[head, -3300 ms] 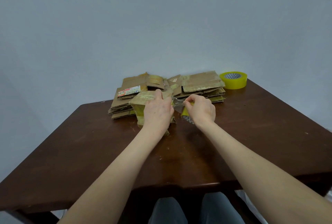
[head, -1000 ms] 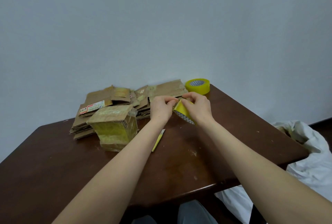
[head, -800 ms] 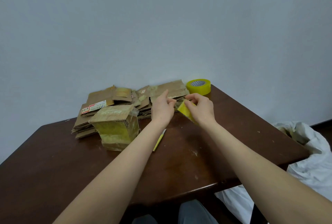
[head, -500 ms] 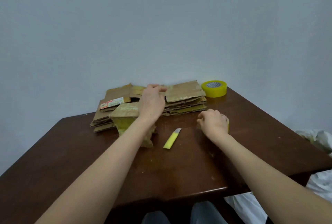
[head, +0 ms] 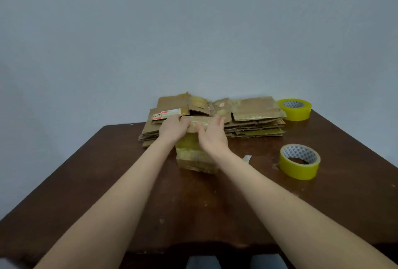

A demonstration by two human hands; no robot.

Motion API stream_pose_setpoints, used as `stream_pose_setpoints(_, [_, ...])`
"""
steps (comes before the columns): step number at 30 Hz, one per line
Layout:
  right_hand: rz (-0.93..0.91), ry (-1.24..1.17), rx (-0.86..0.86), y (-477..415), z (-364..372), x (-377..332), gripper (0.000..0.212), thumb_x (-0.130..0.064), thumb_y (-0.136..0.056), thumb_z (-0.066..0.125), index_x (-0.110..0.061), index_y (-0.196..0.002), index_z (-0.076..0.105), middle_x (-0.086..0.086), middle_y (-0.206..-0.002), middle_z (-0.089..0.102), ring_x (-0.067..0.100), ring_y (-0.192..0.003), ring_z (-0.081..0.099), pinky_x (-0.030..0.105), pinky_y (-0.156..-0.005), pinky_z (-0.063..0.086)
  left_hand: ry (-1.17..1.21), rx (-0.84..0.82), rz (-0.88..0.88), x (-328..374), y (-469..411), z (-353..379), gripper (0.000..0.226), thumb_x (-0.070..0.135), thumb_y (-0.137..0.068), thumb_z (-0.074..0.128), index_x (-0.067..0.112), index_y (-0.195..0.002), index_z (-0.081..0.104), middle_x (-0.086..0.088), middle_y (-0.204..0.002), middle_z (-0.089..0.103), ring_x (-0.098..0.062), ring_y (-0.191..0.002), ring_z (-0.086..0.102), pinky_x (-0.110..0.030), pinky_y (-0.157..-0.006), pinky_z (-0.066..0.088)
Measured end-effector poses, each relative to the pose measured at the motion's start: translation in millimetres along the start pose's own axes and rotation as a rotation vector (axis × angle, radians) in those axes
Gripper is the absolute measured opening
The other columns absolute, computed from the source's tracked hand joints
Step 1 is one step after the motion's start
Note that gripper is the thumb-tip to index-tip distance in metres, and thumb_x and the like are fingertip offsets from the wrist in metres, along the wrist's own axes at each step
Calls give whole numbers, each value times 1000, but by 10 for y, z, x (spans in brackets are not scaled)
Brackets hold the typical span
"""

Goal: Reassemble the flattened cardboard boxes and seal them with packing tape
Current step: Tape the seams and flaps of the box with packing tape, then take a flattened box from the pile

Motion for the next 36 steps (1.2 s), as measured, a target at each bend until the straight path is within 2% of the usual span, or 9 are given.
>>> stream_pose_setpoints(4, [147,-15,17,-129,-67,-4,70,-33,-103,34,-3,-151,-7,16,-158,20,38,-135,38,43,-104,36,88,-40,-22,-17,3,36,54,38,-95,47,1,-134,50,-15,-136,52,-32,-126,47,-39,-104,39])
stream_pose_setpoints(6, [167,-18,14,-143,-71,10,66,-29,-103,33,-2,-152,-3,19,-155,27,38,-132,41,42,-102,37,95,-40,-22,-35,27,61,51,37,-97,44,0,-132,51,-17,-134,53,-33,-124,47,-37,-100,38])
stream_pose_setpoints(9, [166,-73,-2,-153,-143,21,55,-21,-102,36,1,-148,17,21,-142,44,36,-125,47,37,-96,40,131,-47,-55,-32,73,54,52,35,-99,39,-12,-116,54,-29,-119,57,-40,-110,53,-43,-91,43])
stream_pose_setpoints(12, [146,-140,12,-89,-235,47,51,-21,-93,50,-6,-141,40,13,-131,55,30,-115,54,39,-94,47,146,-46,-74,-31,202,8,52,34,-97,41,-12,-117,53,-29,-118,57,-41,-108,54,-45,-89,45])
stream_pose_setpoints(17, [55,-314,138,74,-182,-180,52,-32,-79,74,-14,-124,55,1,-119,57,19,-106,56,35,-91,48,79,194,-60,-94,461,-476,52,45,-89,53,14,-132,51,-2,-129,57,-24,-117,54,-35,-92,42])
stream_pose_setpoints(23, [-174,-361,15,130,471,-865,58,-31,-79,75,-21,-132,53,0,-125,58,18,-113,55,38,-97,47,88,486,-49,-547,403,-1322,50,43,-85,60,18,-128,55,-2,-127,58,-22,-114,55,-33,-92,41])
stream_pose_setpoints(29, [-204,-168,-51,-251,1333,-1110,43,-12,-87,63,-29,-126,57,-5,-122,62,17,-107,60,25,-79,44,101,499,-149,-1426,76,-1351,48,21,-86,63,16,-132,49,-4,-130,56,-22,-121,50,-33,-97,41])
stream_pose_setpoints(33, [-194,-150,-114,-514,1949,-1166,47,-7,-89,57,-23,-133,53,-2,-132,57,19,-118,55,26,-93,43,73,507,-248,-1945,-278,-1292,48,17,-88,57,22,-134,47,-10,-124,56,-24,-120,45,-34,-94,41])
stream_pose_setpoints(36, [-180,-133,-152,-736,2341,-1164,51,-7,-89,52,-21,-138,49,0,-138,51,21,-122,52,29,-98,43,70,480,-251,-2233,-573,-1236,49,8,-90,51,14,-138,45,-11,-134,54,-26,-126,45,-35,-102,38])
Point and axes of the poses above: each hand's wrist, its own y-axis away from the middle knuckle, its own z-axis out of the palm, x = y × z, the point moved 1 cm from there along -y, towards the middle knuckle
